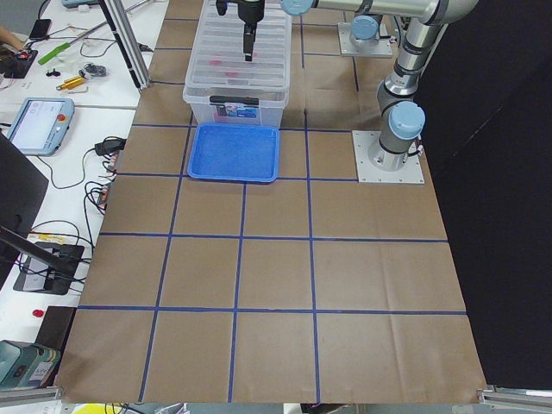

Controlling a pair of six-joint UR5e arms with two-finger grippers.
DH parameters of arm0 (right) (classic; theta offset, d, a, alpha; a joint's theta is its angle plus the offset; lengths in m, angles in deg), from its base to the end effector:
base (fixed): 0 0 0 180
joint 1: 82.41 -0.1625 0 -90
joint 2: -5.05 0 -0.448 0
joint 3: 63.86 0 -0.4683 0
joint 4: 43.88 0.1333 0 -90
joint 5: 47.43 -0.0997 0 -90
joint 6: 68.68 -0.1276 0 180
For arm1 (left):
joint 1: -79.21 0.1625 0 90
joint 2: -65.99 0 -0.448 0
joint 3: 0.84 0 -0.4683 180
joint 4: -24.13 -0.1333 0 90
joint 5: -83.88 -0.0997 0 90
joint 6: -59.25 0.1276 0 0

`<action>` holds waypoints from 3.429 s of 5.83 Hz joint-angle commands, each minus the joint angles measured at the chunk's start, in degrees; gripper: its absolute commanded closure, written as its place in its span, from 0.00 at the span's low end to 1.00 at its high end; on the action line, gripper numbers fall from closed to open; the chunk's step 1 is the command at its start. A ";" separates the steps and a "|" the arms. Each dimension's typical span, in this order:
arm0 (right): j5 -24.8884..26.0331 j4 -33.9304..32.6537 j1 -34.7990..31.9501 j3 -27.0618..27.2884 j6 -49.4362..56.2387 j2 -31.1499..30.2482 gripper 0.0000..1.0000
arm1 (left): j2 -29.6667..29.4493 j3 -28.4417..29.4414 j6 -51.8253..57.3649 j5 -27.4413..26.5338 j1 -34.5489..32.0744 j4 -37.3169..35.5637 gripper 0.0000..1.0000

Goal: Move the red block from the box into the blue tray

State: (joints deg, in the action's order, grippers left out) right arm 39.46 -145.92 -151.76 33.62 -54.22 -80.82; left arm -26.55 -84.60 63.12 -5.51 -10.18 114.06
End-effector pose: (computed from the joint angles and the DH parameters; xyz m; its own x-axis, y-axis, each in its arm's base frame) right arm -0.0774 -0.6031 0.3884 -0.9930 0.1070 -0.0507 0.1081 0.9939 -0.0208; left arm -0.1283 -0.5965 0.5195 -0.9983 0.0574 0.0062 0.0569 0.9962 -0.0663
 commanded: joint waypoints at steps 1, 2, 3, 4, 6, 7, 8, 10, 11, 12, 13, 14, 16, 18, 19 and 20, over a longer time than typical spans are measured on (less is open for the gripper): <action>-3.30 -5.79 -2.43 5.60 -5.63 0.44 0.00 | 0.00 0.01 0.00 0.01 0.00 -0.10 0.02; -3.13 -6.23 -4.12 5.87 -5.06 0.87 0.00 | 0.00 0.01 -0.09 0.01 -0.09 -0.10 0.02; -2.43 -9.89 -4.04 6.83 -3.40 2.44 0.00 | 0.08 -0.08 0.00 0.01 -0.09 -0.10 0.02; -2.34 -13.06 -3.87 7.80 1.58 3.68 0.00 | 0.08 -0.08 0.00 0.01 -0.09 -0.10 0.02; 2.74 -14.85 -3.08 7.81 5.82 3.87 0.00 | 0.08 -0.08 0.00 0.01 0.00 -0.10 0.02; 4.24 -16.42 -1.08 7.81 9.76 3.87 0.00 | 0.08 -0.17 0.00 0.01 0.00 -0.10 0.02; 4.25 -16.78 1.03 7.64 12.67 3.87 0.00 | 0.00 -0.17 0.00 0.01 -0.09 -0.10 0.02; 4.25 -16.87 6.04 6.93 20.14 3.78 0.00 | 0.00 -0.26 0.26 0.01 -0.09 -0.10 0.02; 4.25 -17.83 9.72 7.02 23.83 3.69 0.00 | 0.08 -0.34 0.35 0.01 -0.09 -0.19 0.02; 4.34 -17.75 11.67 6.93 24.82 2.91 0.00 | 0.08 -0.43 0.61 0.01 -0.09 -0.19 0.02; 4.34 -17.06 11.78 6.93 24.05 2.29 0.00 | -0.18 -0.69 1.92 -0.25 -0.35 -0.10 0.02; 4.34 -16.44 11.60 6.15 21.52 -0.33 0.00 | -2.27 0.43 12.72 -0.26 -0.44 -0.36 0.02; 3.99 1.11 6.28 -4.60 10.06 -3.50 0.00 | -4.64 -0.17 36.11 0.09 -2.01 -2.54 0.02; 3.55 16.31 -6.17 -14.13 -11.19 -3.43 0.00 | -12.10 -1.56 41.30 0.01 -9.89 -12.79 0.02; 3.55 16.17 -13.29 -14.60 -19.64 -3.43 0.00 | -13.61 -5.06 41.48 0.70 -10.63 -15.98 0.02; 3.46 15.83 -20.41 -14.95 -28.69 -2.91 0.00 | -13.89 -12.23 44.53 5.15 -9.50 -24.54 0.03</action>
State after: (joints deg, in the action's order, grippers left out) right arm 43.01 -130.28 -165.23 19.32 -74.08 -84.07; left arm -39.61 -91.08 105.39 -3.55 -19.96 96.45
